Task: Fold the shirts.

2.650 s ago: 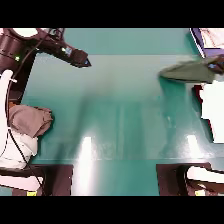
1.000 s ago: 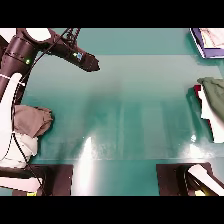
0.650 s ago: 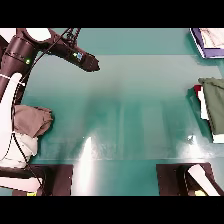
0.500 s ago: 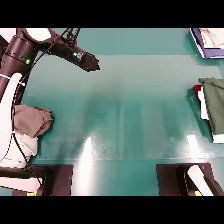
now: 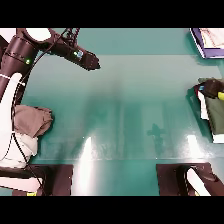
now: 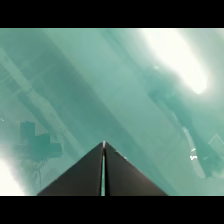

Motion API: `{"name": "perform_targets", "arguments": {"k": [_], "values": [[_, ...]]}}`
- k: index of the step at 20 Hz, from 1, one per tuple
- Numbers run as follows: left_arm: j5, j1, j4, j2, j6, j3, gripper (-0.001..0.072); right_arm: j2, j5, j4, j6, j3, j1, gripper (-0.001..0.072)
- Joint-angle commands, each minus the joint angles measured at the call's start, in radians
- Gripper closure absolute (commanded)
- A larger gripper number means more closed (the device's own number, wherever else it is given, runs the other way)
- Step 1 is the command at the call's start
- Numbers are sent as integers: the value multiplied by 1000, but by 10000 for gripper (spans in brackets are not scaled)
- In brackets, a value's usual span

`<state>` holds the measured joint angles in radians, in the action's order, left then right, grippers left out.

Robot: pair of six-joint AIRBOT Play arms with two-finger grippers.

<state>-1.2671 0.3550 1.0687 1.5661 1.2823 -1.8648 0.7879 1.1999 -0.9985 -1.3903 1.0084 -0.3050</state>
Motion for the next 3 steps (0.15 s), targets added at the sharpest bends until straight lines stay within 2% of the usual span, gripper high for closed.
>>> {"name": "perform_targets", "arguments": {"k": [1, 3], "values": [[3, 0, 0, 0, 0, 0, 683, 36, 7, 3, 0, 0, 102, 693], [3, 0, 0, 0, 0, 0, 683, 55, 7, 4, 0, 0, 132, 693]]}}
